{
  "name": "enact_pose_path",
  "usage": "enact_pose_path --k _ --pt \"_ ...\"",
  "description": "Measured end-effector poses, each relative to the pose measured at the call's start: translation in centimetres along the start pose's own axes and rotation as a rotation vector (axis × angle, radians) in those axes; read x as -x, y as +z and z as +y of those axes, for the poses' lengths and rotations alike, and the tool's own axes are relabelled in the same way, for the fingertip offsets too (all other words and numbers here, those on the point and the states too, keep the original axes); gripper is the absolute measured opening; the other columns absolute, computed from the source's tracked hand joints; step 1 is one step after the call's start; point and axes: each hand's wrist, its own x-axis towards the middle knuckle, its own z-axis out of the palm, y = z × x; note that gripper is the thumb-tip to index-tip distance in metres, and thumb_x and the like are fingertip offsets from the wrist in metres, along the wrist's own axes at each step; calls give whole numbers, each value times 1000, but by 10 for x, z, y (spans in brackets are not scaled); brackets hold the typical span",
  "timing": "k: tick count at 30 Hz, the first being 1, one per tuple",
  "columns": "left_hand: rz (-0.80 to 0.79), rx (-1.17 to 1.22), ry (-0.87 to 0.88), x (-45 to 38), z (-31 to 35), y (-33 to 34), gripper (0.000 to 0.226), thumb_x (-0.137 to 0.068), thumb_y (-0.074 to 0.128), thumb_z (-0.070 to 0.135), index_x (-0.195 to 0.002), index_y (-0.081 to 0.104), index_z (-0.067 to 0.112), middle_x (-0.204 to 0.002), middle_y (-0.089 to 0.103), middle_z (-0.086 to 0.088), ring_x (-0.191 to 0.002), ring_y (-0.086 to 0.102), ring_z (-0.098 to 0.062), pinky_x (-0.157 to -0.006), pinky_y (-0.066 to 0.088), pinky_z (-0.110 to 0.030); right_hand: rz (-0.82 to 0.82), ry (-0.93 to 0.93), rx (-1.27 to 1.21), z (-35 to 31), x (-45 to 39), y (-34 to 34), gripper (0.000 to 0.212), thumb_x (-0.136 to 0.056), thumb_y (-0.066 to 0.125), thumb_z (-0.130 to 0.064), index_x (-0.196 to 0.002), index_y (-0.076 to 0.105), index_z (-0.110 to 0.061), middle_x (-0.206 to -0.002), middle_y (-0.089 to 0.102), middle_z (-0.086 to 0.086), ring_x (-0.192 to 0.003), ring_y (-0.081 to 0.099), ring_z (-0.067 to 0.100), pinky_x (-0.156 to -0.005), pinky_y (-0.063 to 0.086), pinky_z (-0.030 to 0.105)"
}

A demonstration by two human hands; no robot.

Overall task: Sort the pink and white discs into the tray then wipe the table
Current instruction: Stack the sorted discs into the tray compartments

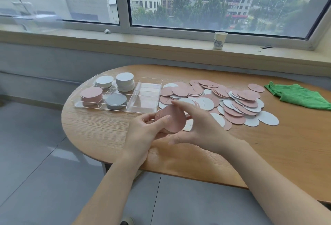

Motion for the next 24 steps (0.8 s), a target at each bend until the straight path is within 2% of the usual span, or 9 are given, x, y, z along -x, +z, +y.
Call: enact_pose_path --k 3,8,13,15,17,19,22,24 --pt "0 -5 18 -2 7 -11 29 -85 83 15 -108 72 2 -93 79 -17 -87 78 -33 -82 64 -43 -77 -30 164 -9 -25 2 108 -61 92 -51 -152 38 -32 -149 47 -18 -134 42 0 -108 37 23" --pt "-4 -32 63 -8 18 -31 31 -87 81 20 -112 72 3 -96 80 -14 -91 78 -32 -85 63 -43 -44 -98 243 -23 -55 8 90 -62 92 -46 -141 52 -27 -119 65 -14 -106 59 6 -88 48 22" --pt "12 -29 67 -16 22 -48 29 -88 81 19 -113 74 5 -96 80 -15 -92 78 -33 -89 62 -48 -49 -136 282 -31 -75 18 85 -65 91 -42 -140 53 -26 -109 57 -20 -95 44 -7 -77 36 1" --pt "12 -29 59 -18 21 -52 27 -88 80 17 -112 74 6 -97 80 -14 -93 78 -33 -90 62 -48 -63 -146 316 -33 -81 23 82 -66 90 -41 -138 54 -24 -105 56 -18 -92 40 -7 -76 35 -1" --pt "4 -17 47 -21 21 -56 27 -88 80 15 -112 74 5 -98 80 -15 -95 77 -34 -91 62 -48 -65 -142 328 -32 -87 27 82 -66 90 -42 -137 55 -25 -104 58 -19 -91 44 -5 -75 37 2" --pt "6 16 31 -24 21 -59 27 -89 79 14 -112 73 1 -100 79 -18 -98 76 -37 -89 62 -46 -90 -101 270 -29 -91 28 84 -64 91 -43 -138 54 -28 -111 61 -20 -97 53 -3 -81 41 9" --pt "17 71 21 -28 22 -64 29 -90 77 14 -113 73 -2 -101 78 -21 -100 75 -40 -84 63 -40 -180 41 -17 -30 -93 25 93 -63 96 -37 -143 49 -30 -121 62 -21 -111 60 -4 -93 50 16" --pt "11 91 28 -30 25 -68 31 -89 78 16 -115 72 -1 -103 78 -19 -101 76 -36 -88 62 -41 -198 97 -229 -27 -96 21 77 -70 92 -31 -138 56 -20 -120 68 -12 -110 67 5 -95 55 25"
